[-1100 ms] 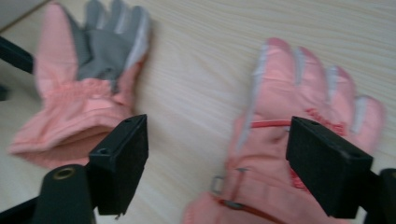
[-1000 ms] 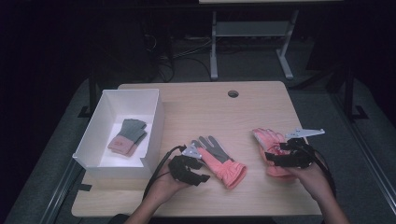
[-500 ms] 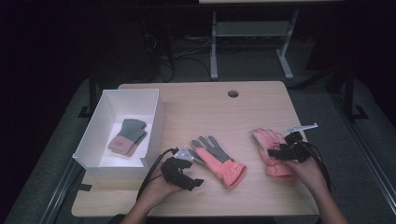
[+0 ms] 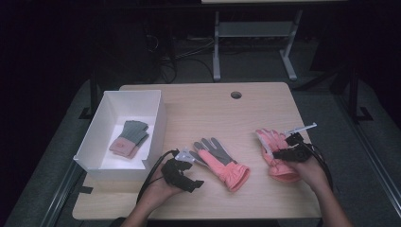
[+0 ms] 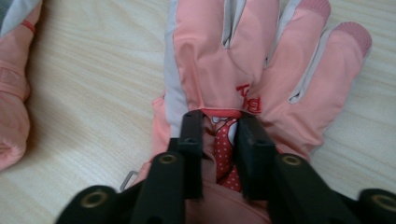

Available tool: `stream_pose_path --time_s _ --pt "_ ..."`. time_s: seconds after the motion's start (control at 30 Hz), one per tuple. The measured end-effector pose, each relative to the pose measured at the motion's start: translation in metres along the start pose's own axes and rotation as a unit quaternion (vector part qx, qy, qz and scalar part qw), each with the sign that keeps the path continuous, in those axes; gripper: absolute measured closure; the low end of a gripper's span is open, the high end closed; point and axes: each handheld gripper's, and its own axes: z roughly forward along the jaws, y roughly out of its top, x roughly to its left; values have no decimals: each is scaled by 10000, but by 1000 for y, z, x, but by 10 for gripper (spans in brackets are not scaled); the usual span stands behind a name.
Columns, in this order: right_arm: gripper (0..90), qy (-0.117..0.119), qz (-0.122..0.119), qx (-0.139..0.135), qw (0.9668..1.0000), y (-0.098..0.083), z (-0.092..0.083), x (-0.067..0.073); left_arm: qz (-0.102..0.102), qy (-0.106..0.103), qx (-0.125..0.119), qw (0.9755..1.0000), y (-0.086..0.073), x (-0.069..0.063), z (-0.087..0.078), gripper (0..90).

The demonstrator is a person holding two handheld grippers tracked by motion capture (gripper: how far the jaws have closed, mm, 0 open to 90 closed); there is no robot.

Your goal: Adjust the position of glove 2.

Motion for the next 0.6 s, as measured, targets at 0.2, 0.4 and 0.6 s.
stream_pose_path --time_s 0.2,0.4,0.6 --pt "835 225 -170 -194 9994 -4 -5 -6 72 32 57 10000 -1 2 1 197" --pt "840 544 -190 -382 9976 -6 -16 -12 84 39 59 9999 -1 4 -1 197" --pt "840 723 -303 -477 9958 5 -29 -6 87 53 22 9999 -1 6 -3 197"
